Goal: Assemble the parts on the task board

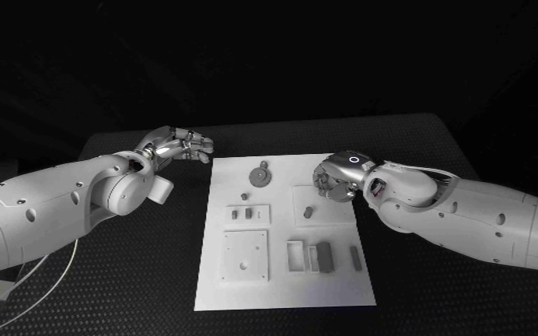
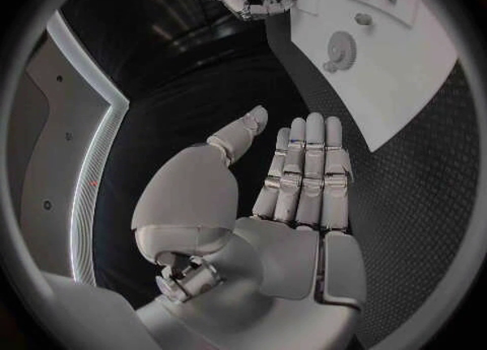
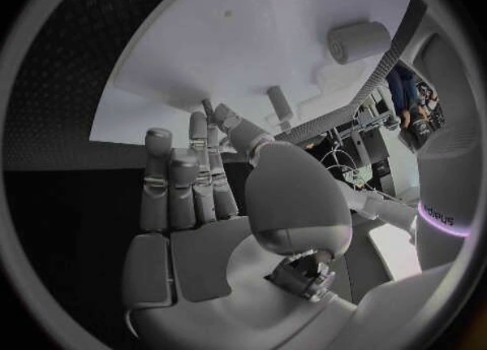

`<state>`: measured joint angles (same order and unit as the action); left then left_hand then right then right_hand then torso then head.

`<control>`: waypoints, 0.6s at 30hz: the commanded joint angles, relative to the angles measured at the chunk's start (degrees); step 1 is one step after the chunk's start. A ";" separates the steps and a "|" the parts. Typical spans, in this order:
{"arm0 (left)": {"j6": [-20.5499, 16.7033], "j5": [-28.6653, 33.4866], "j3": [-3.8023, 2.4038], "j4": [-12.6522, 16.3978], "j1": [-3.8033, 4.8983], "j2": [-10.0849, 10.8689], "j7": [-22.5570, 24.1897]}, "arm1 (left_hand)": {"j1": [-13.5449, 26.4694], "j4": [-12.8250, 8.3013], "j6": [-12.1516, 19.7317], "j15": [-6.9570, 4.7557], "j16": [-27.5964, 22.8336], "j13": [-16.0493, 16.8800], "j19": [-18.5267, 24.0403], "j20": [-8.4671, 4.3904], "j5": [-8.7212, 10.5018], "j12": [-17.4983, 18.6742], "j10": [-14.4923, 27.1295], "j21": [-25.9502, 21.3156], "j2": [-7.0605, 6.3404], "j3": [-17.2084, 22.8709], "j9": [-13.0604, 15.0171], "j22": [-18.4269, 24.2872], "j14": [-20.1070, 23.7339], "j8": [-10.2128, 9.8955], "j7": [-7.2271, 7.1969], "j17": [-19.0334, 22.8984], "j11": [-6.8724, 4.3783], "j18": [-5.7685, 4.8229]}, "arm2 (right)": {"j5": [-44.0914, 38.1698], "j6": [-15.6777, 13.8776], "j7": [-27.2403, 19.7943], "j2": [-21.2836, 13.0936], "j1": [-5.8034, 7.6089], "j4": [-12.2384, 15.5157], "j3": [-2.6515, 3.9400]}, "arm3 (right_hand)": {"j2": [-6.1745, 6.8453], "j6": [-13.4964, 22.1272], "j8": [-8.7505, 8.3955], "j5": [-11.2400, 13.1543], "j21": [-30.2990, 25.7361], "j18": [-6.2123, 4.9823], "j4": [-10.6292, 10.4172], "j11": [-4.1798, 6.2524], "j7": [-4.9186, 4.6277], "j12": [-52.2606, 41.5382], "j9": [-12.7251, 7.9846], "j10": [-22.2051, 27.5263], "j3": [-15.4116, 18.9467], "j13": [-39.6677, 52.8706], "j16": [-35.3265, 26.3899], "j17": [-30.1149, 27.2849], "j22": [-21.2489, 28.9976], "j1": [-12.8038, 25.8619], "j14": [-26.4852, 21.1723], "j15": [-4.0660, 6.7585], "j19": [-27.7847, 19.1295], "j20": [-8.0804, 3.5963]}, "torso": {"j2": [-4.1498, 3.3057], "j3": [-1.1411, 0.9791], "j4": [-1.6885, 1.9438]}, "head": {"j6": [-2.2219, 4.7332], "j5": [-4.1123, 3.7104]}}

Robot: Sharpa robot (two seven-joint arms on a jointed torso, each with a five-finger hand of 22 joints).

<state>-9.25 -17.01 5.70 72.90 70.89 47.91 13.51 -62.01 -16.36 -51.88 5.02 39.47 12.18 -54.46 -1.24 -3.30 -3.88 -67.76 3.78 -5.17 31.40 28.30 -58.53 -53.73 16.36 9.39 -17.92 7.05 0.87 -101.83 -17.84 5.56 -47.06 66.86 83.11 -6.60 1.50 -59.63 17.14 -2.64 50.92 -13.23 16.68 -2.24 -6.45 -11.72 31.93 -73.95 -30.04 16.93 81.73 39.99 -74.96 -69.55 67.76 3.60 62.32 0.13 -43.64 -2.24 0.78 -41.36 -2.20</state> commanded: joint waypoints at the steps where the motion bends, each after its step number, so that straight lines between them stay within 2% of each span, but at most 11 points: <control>1: 0.64 0.40 -0.04 -0.04 0.05 -0.18 0.54 | -0.04 0.10 0.38 -0.11 -0.30 -0.10 0.02 0.47 0.08 -0.03 0.17 0.02 0.60 -0.36 -0.05 0.07 -0.35 0.13 0.21 -0.08 0.07 0.51 | -0.03 0.68 -0.28 -0.06 0.39 0.79 0.47 | -0.08 -0.48 0.21 -0.22 0.10 -1.77 0.19 0.02 0.06 -0.33 0.10 -0.37 0.09 -0.08 -0.16 0.09 -0.73 0.27 0.08 0.42 0.07 -0.49 | 0.01 0.06 0.04 | -0.03 0.05; 11: 0.79 0.49 -0.04 -0.24 0.05 -0.29 0.35 | -0.04 0.11 0.41 -0.09 -0.43 -0.14 0.04 0.49 0.09 -0.03 0.19 0.02 0.57 -0.38 -0.07 0.15 -0.35 0.13 0.22 -0.14 0.08 0.51 | 2.73 1.35 -0.52 -0.87 1.17 3.41 1.63 | -0.07 -0.55 0.23 -0.22 0.10 -1.77 0.19 0.06 0.08 -0.32 0.11 -0.49 0.09 -0.10 -0.17 0.10 -0.73 0.27 0.12 0.46 0.11 -0.52 | 0.03 0.11 0.18 | -0.25 0.21; 14: 0.81 0.57 -0.04 -0.24 0.05 -0.29 0.22 | -0.05 0.11 0.42 -0.08 -0.48 -0.15 0.05 0.49 0.08 -0.02 0.20 0.02 0.57 -0.38 -0.07 0.17 -0.35 0.13 0.23 -0.17 0.08 0.51 | 5.96 1.16 -1.20 -1.27 1.23 5.42 1.97 | -0.09 -0.56 0.23 -0.22 0.09 -1.77 0.18 0.07 0.09 -0.31 0.11 -0.51 0.09 -0.10 -0.18 0.10 -0.72 0.27 0.12 0.47 0.12 -0.53 | 0.05 0.12 0.12 | -0.28 0.52; 18: 0.70 0.64 -0.04 -0.21 0.05 -0.36 0.32 | -0.05 0.12 0.42 -0.08 -0.53 -0.16 0.06 0.50 0.08 -0.03 0.20 0.01 0.56 -0.39 -0.08 0.20 -0.34 0.13 0.23 -0.19 0.09 0.51 | 8.50 -0.62 -2.15 -1.02 1.23 8.13 1.99 | -0.16 -0.54 0.21 -0.23 0.07 -1.77 0.18 0.09 0.07 -0.28 0.11 -0.54 0.06 -0.12 -0.22 0.10 -0.71 0.27 0.10 0.50 0.12 -0.54 | 0.02 0.13 0.03 | -0.33 1.13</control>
<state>-9.20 -16.93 5.70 72.57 70.89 47.73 13.47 -62.01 -16.21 -51.67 5.03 39.25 12.08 -54.46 -1.24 -3.31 -3.89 -67.76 3.78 -5.17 31.25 28.31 -58.42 -53.73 16.36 9.60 -18.04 7.05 0.86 -97.05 -17.62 4.98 -48.29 68.11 90.55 -4.62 1.51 -59.73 17.12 -2.60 50.92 -13.23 16.69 -2.15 -6.24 -11.73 31.99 -74.03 -30.03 16.88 81.73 39.99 -74.97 -69.55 67.86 3.83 62.54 0.00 -43.59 -2.13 0.88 -41.67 -1.42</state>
